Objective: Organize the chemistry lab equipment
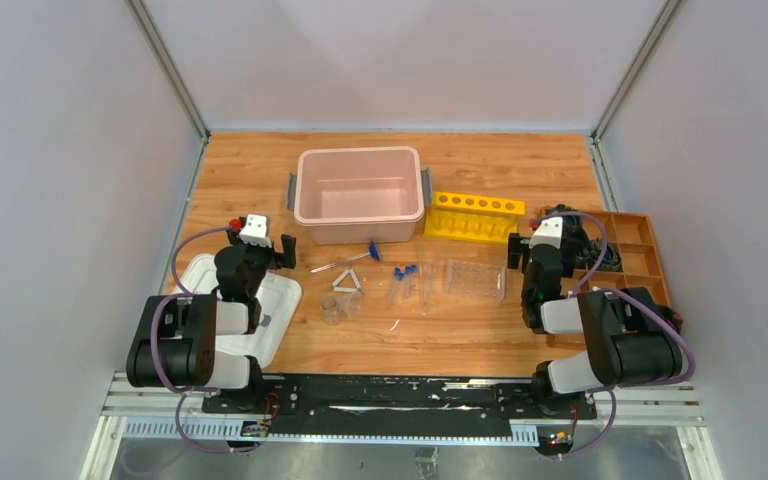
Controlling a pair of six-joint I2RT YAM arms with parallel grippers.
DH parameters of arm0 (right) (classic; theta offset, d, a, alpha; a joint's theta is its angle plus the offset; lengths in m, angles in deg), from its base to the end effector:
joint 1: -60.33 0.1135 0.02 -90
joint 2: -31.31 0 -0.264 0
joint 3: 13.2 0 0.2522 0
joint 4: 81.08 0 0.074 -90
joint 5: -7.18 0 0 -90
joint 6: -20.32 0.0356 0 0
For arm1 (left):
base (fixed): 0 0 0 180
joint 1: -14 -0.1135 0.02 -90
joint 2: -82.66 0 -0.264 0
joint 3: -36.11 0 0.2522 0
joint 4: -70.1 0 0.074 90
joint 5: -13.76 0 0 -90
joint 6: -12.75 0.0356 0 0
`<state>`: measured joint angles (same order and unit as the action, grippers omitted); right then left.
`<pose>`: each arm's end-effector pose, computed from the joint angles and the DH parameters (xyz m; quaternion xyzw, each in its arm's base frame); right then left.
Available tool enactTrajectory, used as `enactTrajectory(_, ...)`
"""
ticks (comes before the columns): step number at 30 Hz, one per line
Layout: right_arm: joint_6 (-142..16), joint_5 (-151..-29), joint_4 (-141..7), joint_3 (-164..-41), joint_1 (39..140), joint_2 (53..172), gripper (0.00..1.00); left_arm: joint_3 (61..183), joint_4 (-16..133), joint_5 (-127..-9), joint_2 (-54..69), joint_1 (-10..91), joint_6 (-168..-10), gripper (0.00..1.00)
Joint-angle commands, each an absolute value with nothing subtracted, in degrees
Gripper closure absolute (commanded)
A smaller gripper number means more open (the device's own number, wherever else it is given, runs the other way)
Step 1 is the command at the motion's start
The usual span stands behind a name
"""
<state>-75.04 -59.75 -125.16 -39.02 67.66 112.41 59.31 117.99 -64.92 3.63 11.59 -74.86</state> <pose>0.2274 0.0152 0.1463 0.0425 0.7665 -0.1438 0.6245 0.2194 0.0022 0.1490 0.0646 0.7507 -0.0470 0.6558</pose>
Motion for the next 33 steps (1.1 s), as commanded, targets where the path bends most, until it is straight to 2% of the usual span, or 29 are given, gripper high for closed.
enactTrajectory(1,-74.42,-59.97,-125.97,-39.88,66.83,111.73,0.00,60.29,120.50,-65.57,3.58,11.83,-74.18,0.00)
enactTrajectory(11,-73.02,-57.95,-125.28,-40.05,66.33,111.11,0.00,59.95,121.63,-65.42,3.76,11.76,-74.24,0.00)
enactTrajectory(14,-75.97,-58.76,-129.58,-37.78,67.19,108.35,0.00,61.00,117.46,-65.61,7.68,11.22,-75.00,0.00)
enactTrajectory(15,-75.66,-52.73,-127.24,-38.38,68.49,105.97,0.00,62.52,113.56,-65.53,9.71,10.39,-75.86,0.00)
enactTrajectory(17,-69.82,-45.10,-112.06,-43.23,68.91,99.01,0.00,67.50,100.37,-65.82,13.51,8.81,-76.96,0.00)
enactTrajectory(19,-65.45,-45.79,-92.50,-50.82,68.44,92.78,0.00,72.21,92.07,-64.74,16.38,7.40,-78.29,0.00)
enactTrajectory(21,-64.08,-49.18,-81.50,-56.84,68.42,90.06,0.00,76.25,85.00,-62.83,19.00,5.77,-80.01,0.00)
enactTrajectory(24,-63.90,-56.29,-73.42,-63.27,68.41,88.83,0.00,84.56,71.03,-60.86,21.58,3.98,-82.11,0.00)
enactTrajectory(30,-51.43,-64.05,-60.14,-72.47,68.41,89.76,0.00,104.90,45.18,-60.11,20.37,3.03,-84.87,0.00)
enactTrajectory(33,-50.66,-73.98,-61.10,-71.12,68.41,89.88,0.00,110.67,38.25,-60.45,19.54,3.02,-85.39,0.00)
